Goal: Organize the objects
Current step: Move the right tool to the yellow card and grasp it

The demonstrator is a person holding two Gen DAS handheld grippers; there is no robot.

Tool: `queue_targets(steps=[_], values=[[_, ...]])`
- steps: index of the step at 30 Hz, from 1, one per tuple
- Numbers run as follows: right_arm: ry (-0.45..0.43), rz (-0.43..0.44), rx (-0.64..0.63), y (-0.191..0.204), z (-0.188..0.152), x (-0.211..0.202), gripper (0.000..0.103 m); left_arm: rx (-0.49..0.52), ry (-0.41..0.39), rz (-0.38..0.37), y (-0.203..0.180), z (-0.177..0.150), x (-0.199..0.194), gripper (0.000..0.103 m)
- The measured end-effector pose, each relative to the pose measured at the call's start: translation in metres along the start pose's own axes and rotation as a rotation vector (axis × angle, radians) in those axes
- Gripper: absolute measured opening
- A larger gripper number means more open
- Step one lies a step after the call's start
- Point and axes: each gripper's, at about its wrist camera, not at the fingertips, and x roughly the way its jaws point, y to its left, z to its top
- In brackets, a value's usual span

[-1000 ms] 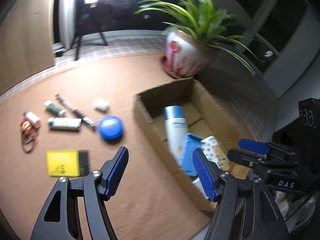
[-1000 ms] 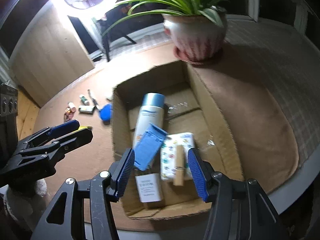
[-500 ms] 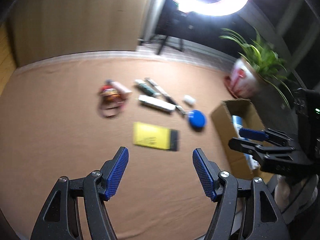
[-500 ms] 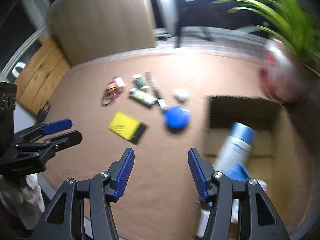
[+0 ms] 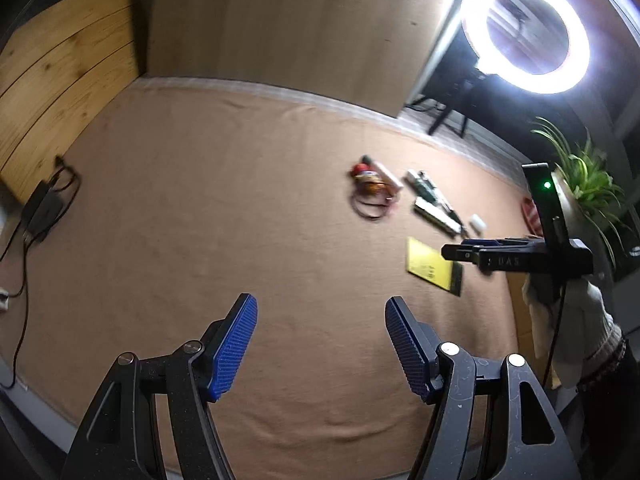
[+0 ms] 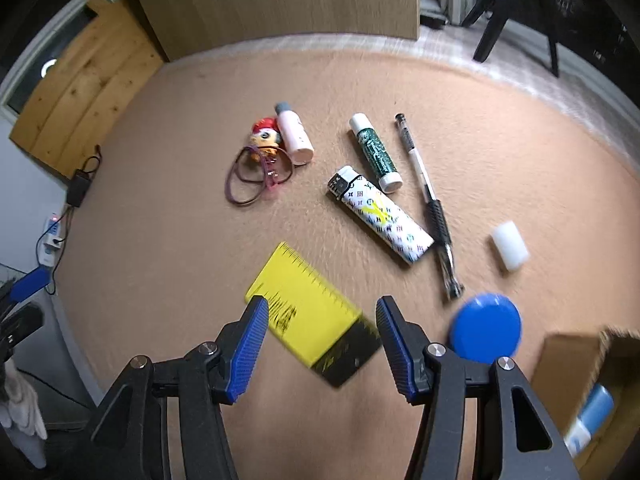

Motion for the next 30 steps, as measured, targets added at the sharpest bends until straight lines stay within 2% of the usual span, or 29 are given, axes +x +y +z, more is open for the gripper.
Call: queue_targets(steps=[7,17,22,26,28,30], values=[[0.052,0.040,0.050,-0.013,0.012,0.021,0.052,-0.033,-0.003,0.014,0.017,0.000,-0.001,0.070],[0.105,0.100,0.031,-0.003,-0.004,0.021,0.052,-0.005,0.019,-0.020,0.003,0.007,0.012,0.070],[0.101,0.018,-0.056,0.024,-0.021,0.022,0.056,0.013,0.031,-0.027,-0.003,0.008,0.017,0.070],[0.090,-0.091,-0.139,0.047,-0.032,0.026,0.056,0.021,0.034,-0.031,-0.006,0.009,0.019,0.070],[0.091,-0.152,-0.155,0.054,-0.035,0.028,0.056,0.024,0.033,-0.032,-0.007,0.009,0.019,0.070],[0.093,-0.168,-0.139,0.057,-0.038,0.028,0.056,0.029,0.031,-0.034,-0.008,0.010,0.019,0.070]])
